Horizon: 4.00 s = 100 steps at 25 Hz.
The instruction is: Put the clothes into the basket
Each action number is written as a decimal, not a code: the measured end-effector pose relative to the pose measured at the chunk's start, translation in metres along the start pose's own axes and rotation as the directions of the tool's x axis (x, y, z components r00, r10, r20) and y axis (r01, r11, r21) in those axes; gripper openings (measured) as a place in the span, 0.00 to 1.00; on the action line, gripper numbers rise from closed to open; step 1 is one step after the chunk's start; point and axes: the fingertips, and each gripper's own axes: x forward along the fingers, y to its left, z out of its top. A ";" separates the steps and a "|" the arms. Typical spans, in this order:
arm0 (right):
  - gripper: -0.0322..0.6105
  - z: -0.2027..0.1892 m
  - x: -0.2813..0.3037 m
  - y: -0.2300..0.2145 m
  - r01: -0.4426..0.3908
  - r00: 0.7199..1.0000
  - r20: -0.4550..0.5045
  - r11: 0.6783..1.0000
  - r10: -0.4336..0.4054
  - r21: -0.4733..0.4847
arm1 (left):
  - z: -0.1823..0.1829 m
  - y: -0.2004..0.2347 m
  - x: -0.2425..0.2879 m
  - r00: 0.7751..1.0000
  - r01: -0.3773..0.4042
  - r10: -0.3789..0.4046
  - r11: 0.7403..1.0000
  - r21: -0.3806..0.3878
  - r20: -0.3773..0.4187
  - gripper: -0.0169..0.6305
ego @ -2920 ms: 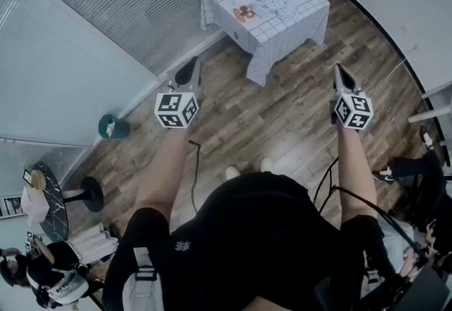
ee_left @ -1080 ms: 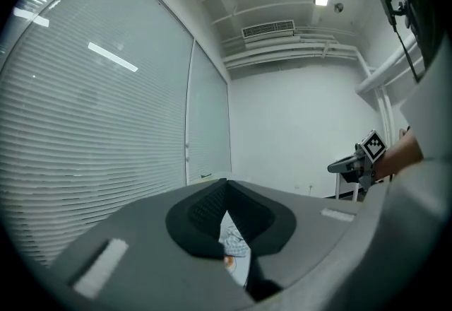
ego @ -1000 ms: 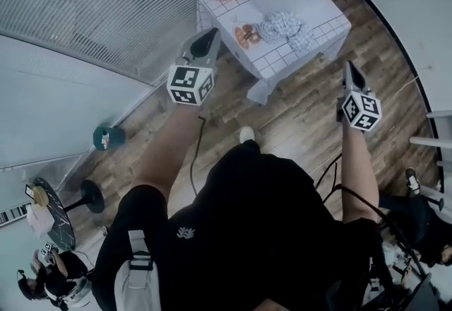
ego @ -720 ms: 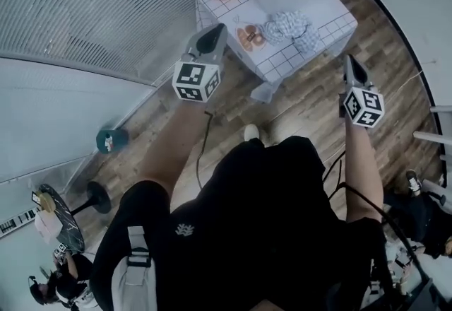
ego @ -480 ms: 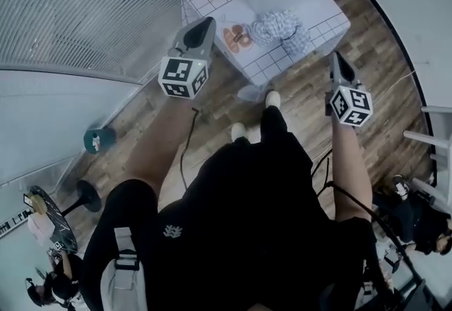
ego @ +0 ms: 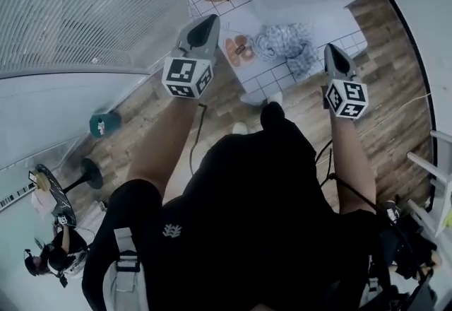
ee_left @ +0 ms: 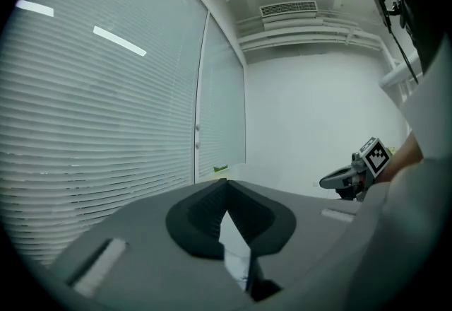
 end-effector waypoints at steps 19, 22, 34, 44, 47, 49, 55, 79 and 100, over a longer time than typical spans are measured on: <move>0.05 -0.053 0.114 0.016 -0.254 0.957 -0.113 0.961 0.266 0.109 | -0.062 0.017 0.088 0.988 -0.071 0.066 0.997 -0.032 -0.137 0.04; 0.07 -0.063 0.119 0.017 -0.235 0.960 -0.128 0.964 0.251 0.128 | -0.082 0.018 0.098 0.987 -0.037 0.030 0.998 -0.042 -0.155 0.04; 0.44 -0.112 0.144 0.031 -0.243 0.930 -0.242 0.958 0.275 0.153 | -0.134 0.028 0.120 0.984 -0.003 -0.008 0.998 -0.060 -0.179 0.04; 0.52 -0.152 0.161 0.040 -0.244 0.900 -0.346 0.964 0.266 0.106 | -0.160 0.033 0.126 0.980 -0.015 -0.001 0.997 -0.077 -0.199 0.04; 0.52 -0.161 0.164 0.042 -0.238 0.896 -0.360 0.965 0.261 0.107 | -0.168 0.031 0.122 0.978 -0.015 -0.003 0.996 -0.086 -0.209 0.04; 0.52 -0.165 0.166 0.044 -0.240 0.892 -0.367 0.964 0.265 0.113 | -0.172 0.031 0.118 0.975 -0.018 -0.001 0.996 -0.087 -0.221 0.04; 0.30 -0.171 0.164 0.046 -0.254 0.875 -0.397 0.961 0.278 0.113 | -0.168 0.033 0.114 0.976 -0.022 0.005 0.997 -0.077 -0.218 0.04; 0.13 -0.062 0.113 0.029 -0.243 0.932 -0.268 0.969 0.246 0.045 | -0.076 0.032 0.112 0.993 -0.020 0.018 1.000 -0.019 -0.120 0.04; 0.13 0.060 0.073 0.025 -0.256 0.963 -0.110 0.965 0.248 -0.065 | -0.001 0.030 0.108 0.999 -0.035 0.035 0.999 -0.011 -0.013 0.04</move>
